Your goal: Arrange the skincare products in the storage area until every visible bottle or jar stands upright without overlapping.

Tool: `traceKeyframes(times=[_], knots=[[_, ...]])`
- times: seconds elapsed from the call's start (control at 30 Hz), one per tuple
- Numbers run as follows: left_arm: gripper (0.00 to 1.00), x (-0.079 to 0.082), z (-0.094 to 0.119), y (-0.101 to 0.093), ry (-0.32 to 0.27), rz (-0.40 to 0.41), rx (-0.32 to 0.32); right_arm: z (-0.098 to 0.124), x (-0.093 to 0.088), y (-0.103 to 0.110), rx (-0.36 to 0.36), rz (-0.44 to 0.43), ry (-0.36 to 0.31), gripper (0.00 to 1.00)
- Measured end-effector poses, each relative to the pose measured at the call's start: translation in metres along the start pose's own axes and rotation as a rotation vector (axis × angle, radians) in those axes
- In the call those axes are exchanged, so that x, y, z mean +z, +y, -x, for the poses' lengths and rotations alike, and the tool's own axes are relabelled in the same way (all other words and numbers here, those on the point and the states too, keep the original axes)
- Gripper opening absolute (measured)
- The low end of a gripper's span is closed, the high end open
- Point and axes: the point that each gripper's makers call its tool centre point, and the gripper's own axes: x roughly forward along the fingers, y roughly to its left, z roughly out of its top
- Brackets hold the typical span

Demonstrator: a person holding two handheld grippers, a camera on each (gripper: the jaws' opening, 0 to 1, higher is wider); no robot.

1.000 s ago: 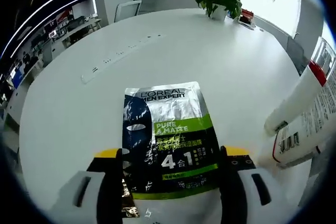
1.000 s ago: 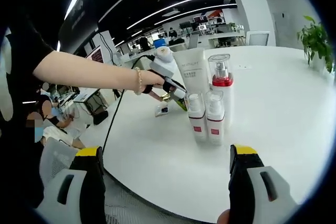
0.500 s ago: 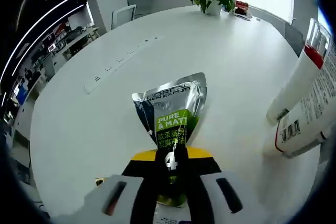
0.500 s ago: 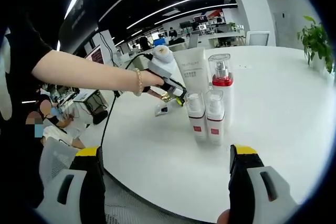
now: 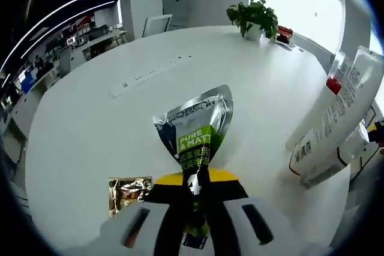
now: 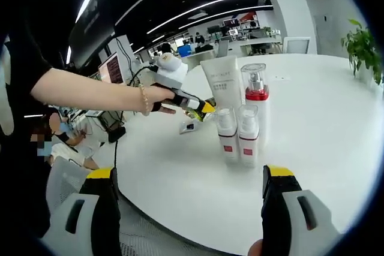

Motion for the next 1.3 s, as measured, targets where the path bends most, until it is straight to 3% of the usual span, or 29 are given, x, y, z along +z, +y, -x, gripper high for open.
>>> traceKeyframes(times=[0.2,0.27,0.53,1.03,1.3], knots=[[0.08,-0.002,0.028,-0.001,-0.042,0.045,-0.003,0.000,0.003,0.004,0.026,-0.004,-0.014,0.97],[0.08,-0.014,0.039,-0.009,-0.049,0.067,-0.012,0.001,0.004,0.006,0.034,-0.004,-0.021,0.97],[0.08,-0.029,0.076,-0.022,-0.080,0.101,-0.012,0.002,0.009,0.013,0.071,0.004,-0.037,0.92],[0.07,-0.025,0.159,-0.084,-0.229,0.187,-0.070,0.001,0.024,0.049,0.221,-0.030,-0.089,0.72],[0.08,-0.016,0.195,-0.125,-0.295,0.119,-0.153,-0.008,0.062,0.067,0.305,-0.098,-0.172,0.66]])
